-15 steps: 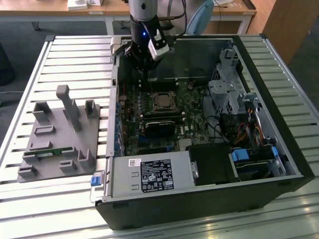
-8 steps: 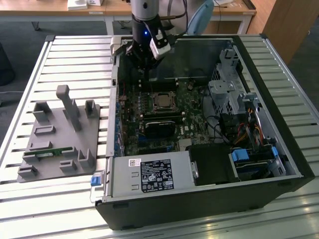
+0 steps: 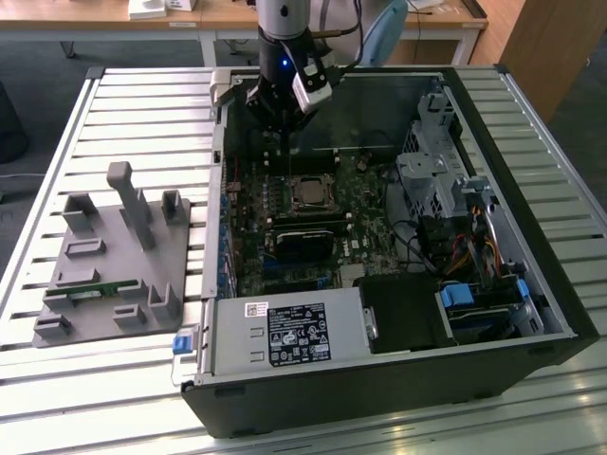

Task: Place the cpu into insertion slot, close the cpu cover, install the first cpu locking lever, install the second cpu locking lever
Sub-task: 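Install the first cpu locking lever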

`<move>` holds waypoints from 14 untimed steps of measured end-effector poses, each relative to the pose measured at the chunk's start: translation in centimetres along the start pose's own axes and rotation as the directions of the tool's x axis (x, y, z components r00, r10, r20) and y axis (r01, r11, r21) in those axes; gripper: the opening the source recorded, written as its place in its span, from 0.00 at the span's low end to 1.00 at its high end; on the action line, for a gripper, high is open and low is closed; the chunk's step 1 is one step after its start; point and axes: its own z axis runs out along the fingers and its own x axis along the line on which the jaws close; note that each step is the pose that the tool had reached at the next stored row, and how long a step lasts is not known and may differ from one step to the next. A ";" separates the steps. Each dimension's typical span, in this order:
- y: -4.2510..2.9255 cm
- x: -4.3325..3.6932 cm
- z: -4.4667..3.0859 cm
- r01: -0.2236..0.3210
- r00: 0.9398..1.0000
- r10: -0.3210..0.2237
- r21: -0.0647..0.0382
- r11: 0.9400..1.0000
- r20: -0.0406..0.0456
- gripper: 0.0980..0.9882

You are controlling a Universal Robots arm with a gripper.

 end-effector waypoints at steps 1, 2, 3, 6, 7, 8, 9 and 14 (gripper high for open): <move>0.01 -0.07 0.00 0.000 1.000 0.000 0.000 1.000 0.000 0.01; 0.01 -0.17 0.01 0.000 1.000 0.000 0.000 1.000 0.000 0.01; 0.02 -0.32 0.01 0.000 1.000 0.000 0.000 1.000 0.000 0.01; 0.03 -0.73 0.02 0.000 1.000 0.000 0.000 1.000 0.000 0.01; 0.03 -0.85 0.01 0.000 1.000 0.000 0.000 1.000 0.000 0.01; 0.04 -0.93 0.01 0.000 1.000 0.000 0.000 1.000 0.000 0.01; 0.04 -1.02 0.02 0.000 1.000 0.000 0.000 1.000 0.000 0.01; 0.05 -1.40 0.03 0.000 1.000 0.000 -0.001 1.000 0.000 0.01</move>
